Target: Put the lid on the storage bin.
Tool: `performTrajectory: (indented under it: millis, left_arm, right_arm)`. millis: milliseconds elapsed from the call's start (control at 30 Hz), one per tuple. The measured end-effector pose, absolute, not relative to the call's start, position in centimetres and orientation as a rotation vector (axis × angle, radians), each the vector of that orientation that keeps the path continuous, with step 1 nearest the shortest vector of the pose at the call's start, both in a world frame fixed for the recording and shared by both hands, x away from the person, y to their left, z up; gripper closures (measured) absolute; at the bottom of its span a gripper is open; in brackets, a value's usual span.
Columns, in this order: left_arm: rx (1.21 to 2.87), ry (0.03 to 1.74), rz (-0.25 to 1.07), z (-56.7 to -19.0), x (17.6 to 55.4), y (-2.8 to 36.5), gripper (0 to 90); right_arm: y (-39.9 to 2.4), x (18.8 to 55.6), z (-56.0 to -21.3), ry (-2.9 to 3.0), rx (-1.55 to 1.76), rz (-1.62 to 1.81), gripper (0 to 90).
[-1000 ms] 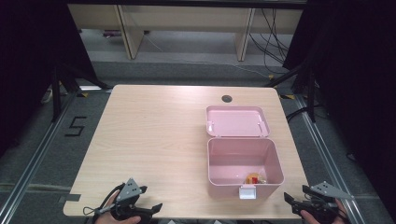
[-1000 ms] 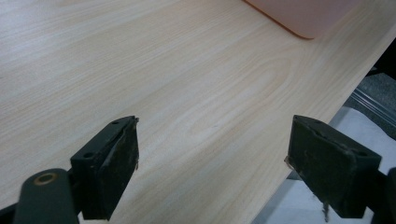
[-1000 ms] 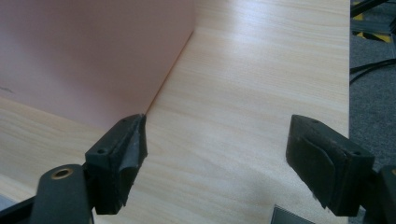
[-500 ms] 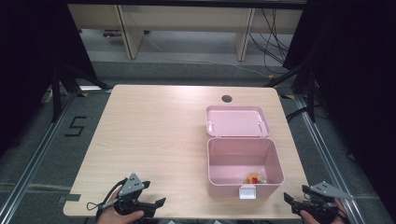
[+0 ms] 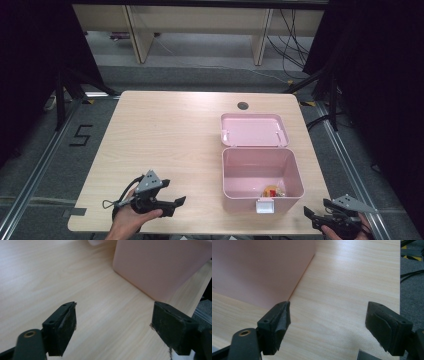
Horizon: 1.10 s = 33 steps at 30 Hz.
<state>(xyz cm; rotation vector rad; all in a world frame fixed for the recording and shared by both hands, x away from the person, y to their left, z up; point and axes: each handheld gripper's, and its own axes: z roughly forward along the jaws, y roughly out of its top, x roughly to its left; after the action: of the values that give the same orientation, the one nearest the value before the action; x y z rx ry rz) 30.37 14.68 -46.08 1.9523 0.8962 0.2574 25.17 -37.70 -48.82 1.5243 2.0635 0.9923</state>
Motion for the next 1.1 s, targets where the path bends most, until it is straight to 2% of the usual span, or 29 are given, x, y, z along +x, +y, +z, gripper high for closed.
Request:
performTrajectory:
  millis: [600,1100]
  left_arm:
    - [1.921,0.81,0.209,-41.9,35.8,9.1,41.1]
    - [1.977,0.81,0.207,-40.2,39.3,4.7,49.9]
  right_arm:
    - [-38.0,25.3,-48.8,2.063,1.499,0.963,21.5]
    - [-37.8,25.2,-48.9,2.061,1.528,0.986,21.5]
